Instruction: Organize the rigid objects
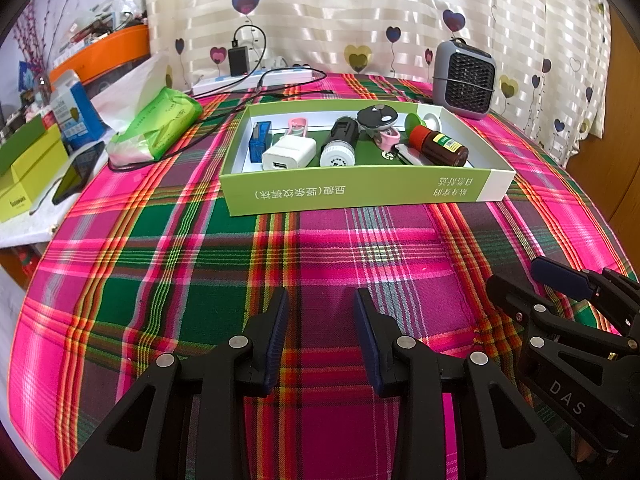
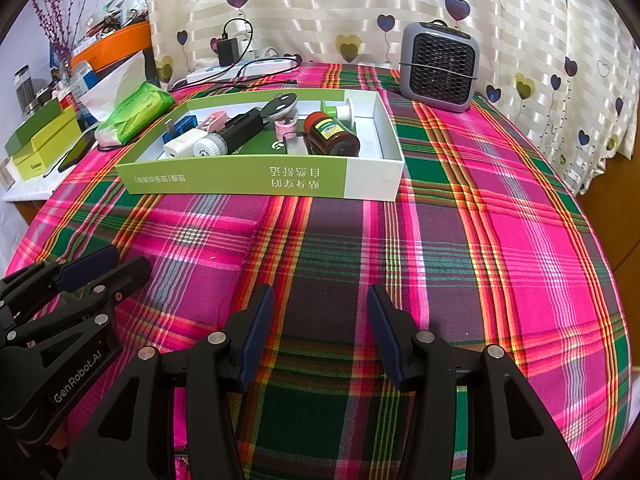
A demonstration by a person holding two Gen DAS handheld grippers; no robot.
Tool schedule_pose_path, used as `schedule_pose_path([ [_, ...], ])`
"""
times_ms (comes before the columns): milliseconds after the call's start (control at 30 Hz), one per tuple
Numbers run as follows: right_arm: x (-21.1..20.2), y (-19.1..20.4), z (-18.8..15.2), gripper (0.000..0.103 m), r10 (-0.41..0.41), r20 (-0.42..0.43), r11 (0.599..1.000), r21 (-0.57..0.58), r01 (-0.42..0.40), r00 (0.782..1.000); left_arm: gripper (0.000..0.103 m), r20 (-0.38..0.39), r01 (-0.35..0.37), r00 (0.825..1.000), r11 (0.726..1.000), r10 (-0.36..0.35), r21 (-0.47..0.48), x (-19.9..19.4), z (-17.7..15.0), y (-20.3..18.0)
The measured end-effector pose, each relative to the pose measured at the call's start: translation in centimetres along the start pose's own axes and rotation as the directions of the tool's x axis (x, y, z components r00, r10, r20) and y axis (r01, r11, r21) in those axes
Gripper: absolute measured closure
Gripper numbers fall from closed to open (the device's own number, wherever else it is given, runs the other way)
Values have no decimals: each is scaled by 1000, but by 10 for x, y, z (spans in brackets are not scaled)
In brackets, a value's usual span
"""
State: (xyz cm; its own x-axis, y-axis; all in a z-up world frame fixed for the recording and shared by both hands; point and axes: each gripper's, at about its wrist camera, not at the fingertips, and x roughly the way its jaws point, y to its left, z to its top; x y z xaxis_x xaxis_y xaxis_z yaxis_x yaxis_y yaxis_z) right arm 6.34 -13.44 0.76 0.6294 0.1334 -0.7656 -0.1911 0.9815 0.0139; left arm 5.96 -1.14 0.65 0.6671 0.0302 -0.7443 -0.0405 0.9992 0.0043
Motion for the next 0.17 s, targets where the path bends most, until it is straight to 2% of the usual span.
schedule_pose_path([
  [167,0,0,0,53,0,0,1000,0,0,1000,71,0,-1,1000,1000,1,1,0,0,0],
])
